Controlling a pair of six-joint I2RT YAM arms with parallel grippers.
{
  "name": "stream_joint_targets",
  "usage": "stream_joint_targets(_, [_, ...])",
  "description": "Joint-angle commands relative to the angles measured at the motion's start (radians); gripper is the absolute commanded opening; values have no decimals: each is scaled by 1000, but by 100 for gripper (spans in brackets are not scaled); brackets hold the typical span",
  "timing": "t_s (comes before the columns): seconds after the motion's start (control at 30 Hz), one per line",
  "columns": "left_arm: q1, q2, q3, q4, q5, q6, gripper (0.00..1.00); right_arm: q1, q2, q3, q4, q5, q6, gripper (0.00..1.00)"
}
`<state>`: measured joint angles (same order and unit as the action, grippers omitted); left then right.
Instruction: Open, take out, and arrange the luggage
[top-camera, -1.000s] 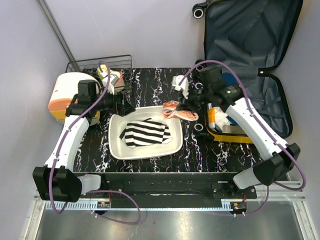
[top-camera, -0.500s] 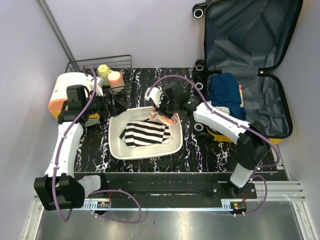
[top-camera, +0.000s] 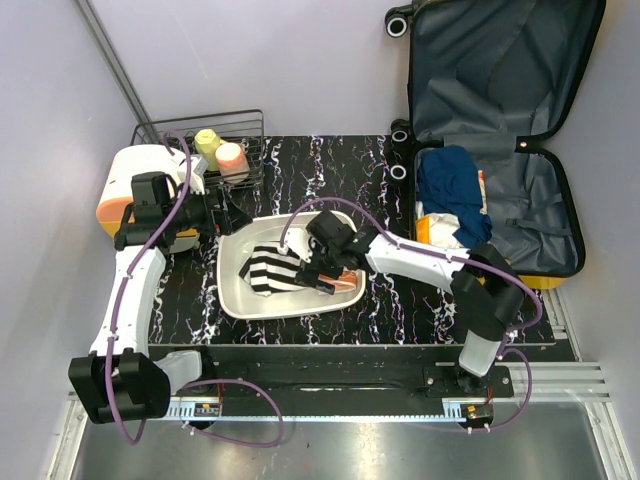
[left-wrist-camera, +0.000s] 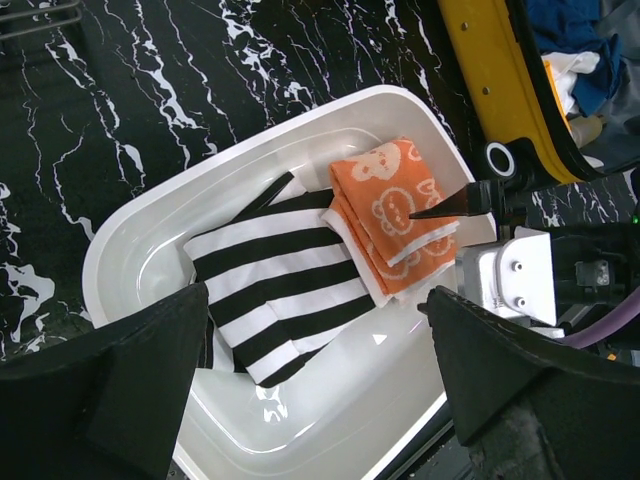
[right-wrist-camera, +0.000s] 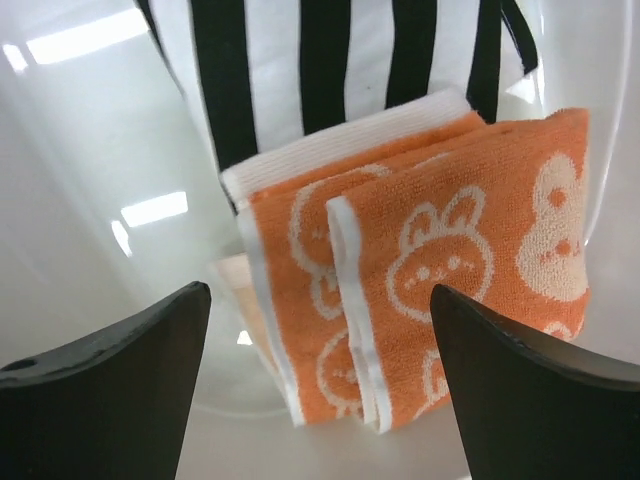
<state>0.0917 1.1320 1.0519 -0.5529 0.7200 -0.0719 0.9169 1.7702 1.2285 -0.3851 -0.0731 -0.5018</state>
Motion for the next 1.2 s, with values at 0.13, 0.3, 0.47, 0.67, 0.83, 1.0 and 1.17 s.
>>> stream_joint_targets(0.13, [-1, -6, 52, 24, 99, 38, 95, -104, -161, 317, -221, -269, 144, 100])
stream_joint_targets(0.3, [-26, 3, 95, 24, 101, 89, 95, -318, -261, 408, -323, -285, 134, 98])
stream_joint_targets(0.47, [-78, 26, 111, 24, 93, 103, 95, -675, -295, 402, -418, -326, 177, 96])
stream_joint_targets(0.67, [-124, 63, 128, 25, 81, 115, 94, -950, -174, 501, -420, -358, 270, 95])
stream_joint_targets(0.83, [-125, 100, 168, -2, 79, 136, 94, -1112, 30, 661, -417, -387, 312, 94])
stream_joint_targets(1.0, [-125, 110, 183, -31, 61, 167, 94, -1167, 202, 844, -422, -387, 322, 94])
stream_joint_targets(1.17, [-127, 120, 191, -65, 45, 192, 94, -1178, 377, 1028, -474, -418, 325, 95])
